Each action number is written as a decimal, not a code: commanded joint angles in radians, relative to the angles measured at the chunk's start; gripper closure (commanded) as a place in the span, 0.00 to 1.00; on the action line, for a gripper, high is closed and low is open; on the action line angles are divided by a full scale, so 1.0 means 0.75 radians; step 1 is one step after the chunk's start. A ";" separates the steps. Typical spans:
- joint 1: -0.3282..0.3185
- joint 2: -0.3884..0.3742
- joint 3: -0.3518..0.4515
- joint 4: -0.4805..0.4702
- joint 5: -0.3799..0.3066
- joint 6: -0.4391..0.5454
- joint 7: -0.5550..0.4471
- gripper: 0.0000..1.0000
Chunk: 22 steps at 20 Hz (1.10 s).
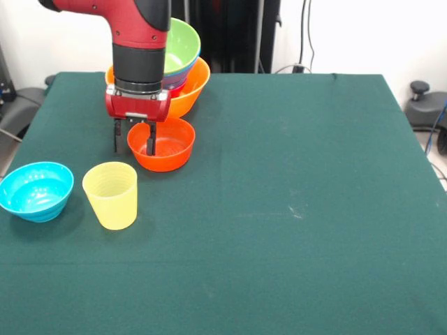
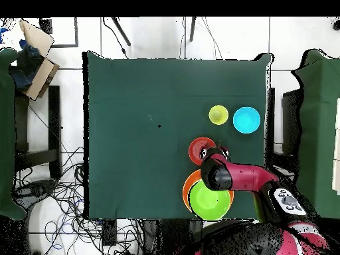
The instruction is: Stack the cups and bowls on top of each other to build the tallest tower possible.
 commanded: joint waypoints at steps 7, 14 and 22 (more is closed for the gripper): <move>-0.010 -0.003 0.169 -0.065 -0.083 0.081 0.001 1.00; -0.097 -0.178 0.258 0.075 -0.053 0.230 -0.061 1.00; -0.260 -0.556 0.419 0.345 0.072 0.490 -0.160 1.00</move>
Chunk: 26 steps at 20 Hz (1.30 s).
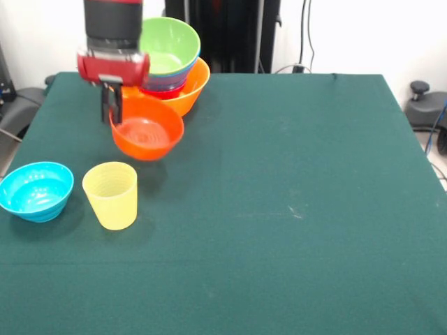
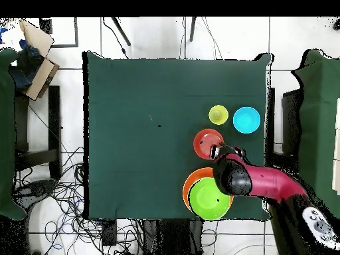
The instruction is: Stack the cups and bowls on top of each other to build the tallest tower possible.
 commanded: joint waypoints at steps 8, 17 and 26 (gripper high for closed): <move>-0.182 -0.351 0.341 0.305 0.024 0.302 -0.163 1.00; -0.370 -0.484 0.489 0.482 -0.006 0.257 -0.183 1.00; -0.690 -0.687 0.760 0.766 0.026 0.186 -0.217 1.00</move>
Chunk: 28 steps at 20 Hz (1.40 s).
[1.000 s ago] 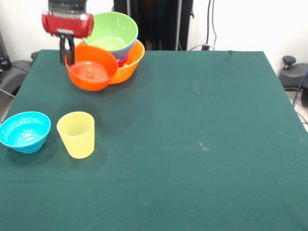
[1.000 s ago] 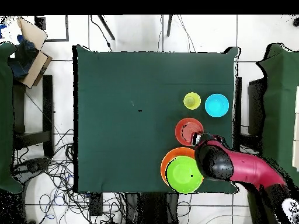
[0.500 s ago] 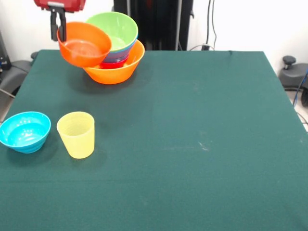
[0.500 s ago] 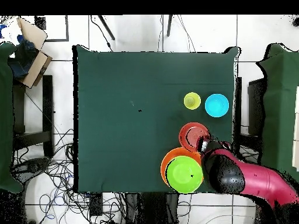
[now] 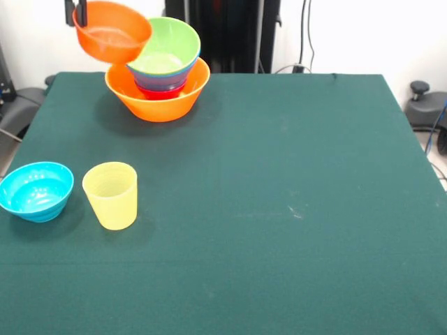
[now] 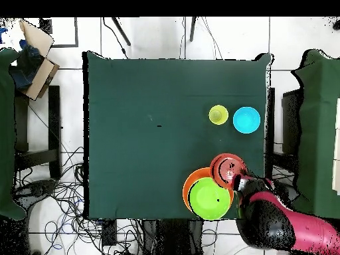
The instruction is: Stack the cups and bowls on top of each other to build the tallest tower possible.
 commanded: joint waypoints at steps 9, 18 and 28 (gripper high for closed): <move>-0.133 -0.127 0.194 0.391 -0.222 -0.104 -0.076 1.00; 0.060 -0.049 -0.164 0.376 -0.563 -0.299 0.134 1.00; 0.111 0.024 -0.250 0.324 -0.586 -0.347 0.124 0.00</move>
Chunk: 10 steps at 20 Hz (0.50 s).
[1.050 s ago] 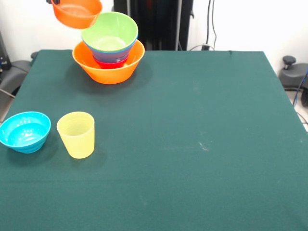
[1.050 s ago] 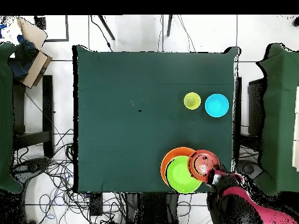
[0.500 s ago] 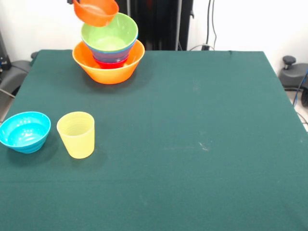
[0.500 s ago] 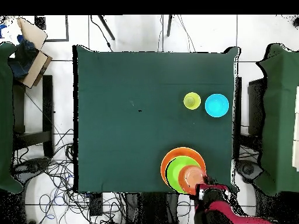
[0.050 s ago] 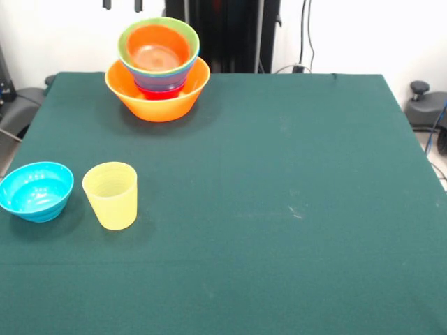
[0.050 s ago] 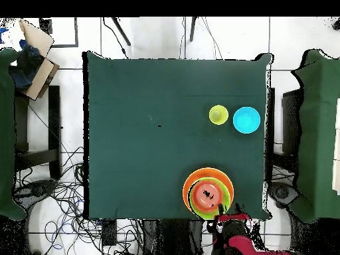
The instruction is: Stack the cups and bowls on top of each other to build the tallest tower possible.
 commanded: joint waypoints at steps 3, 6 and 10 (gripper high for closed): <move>-0.005 0.070 0.038 0.051 -0.024 0.004 0.091 0.00; -0.057 0.031 0.143 0.072 0.058 0.054 0.055 0.00; -0.085 0.000 0.220 0.073 0.146 0.099 0.028 0.00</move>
